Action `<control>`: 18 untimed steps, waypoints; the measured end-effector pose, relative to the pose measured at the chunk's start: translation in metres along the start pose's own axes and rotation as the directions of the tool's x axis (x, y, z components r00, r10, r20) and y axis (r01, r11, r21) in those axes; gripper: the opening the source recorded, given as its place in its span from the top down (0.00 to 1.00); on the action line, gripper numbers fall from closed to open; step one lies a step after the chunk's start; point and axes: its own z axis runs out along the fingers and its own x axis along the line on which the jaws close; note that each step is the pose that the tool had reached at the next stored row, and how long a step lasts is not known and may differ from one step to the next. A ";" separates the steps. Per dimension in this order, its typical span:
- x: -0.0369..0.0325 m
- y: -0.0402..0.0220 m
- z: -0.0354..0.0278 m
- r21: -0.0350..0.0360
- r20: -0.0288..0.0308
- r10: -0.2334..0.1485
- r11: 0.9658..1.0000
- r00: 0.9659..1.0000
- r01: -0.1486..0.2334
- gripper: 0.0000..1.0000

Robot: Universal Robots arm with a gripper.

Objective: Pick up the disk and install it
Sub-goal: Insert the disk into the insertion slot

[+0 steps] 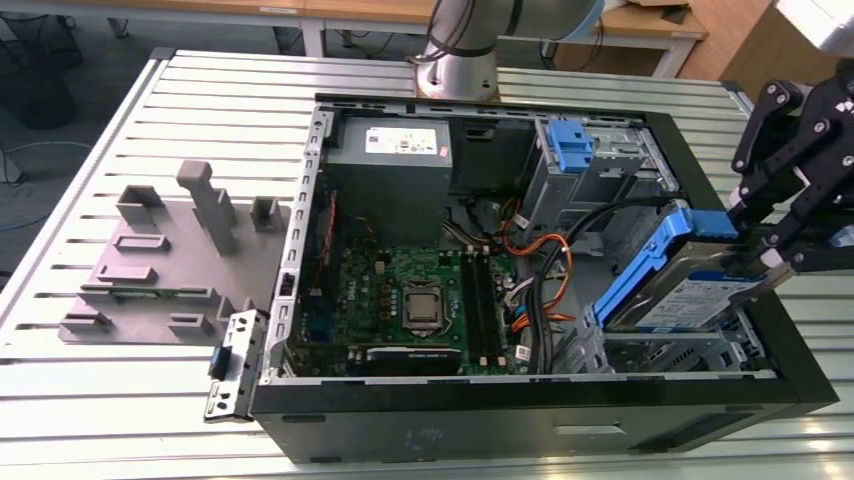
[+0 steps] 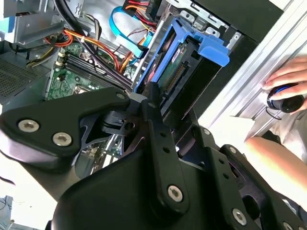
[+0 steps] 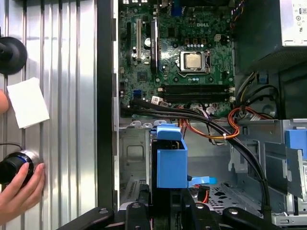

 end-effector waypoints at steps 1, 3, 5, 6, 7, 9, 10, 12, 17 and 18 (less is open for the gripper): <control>0.0000 -0.0001 0.0018 0.000 0.000 0.000 1.000 1.000 0.000 0.65; 0.0001 -0.0004 0.0055 0.000 0.000 0.000 1.000 1.000 0.000 0.65; 0.0002 -0.0005 0.0091 0.000 0.000 0.000 1.000 1.000 0.000 0.65; 0.0002 -0.0006 0.0109 0.000 0.000 0.000 1.000 1.000 0.000 0.65; 0.0003 -0.0008 0.0126 0.000 0.000 0.000 1.000 1.000 0.000 0.65; 0.0003 -0.0010 0.0164 0.000 0.000 0.000 1.000 1.000 0.000 0.65; 0.0004 -0.0011 0.0182 0.000 0.000 0.000 1.000 1.000 0.000 0.65; 0.0005 -0.0013 0.0218 0.000 0.000 0.000 1.000 1.000 0.000 0.65; 0.0006 -0.0018 0.0309 0.000 0.000 0.000 1.000 1.000 0.000 0.65; 0.0007 -0.0019 0.0327 0.000 0.000 0.000 1.000 1.000 0.000 0.65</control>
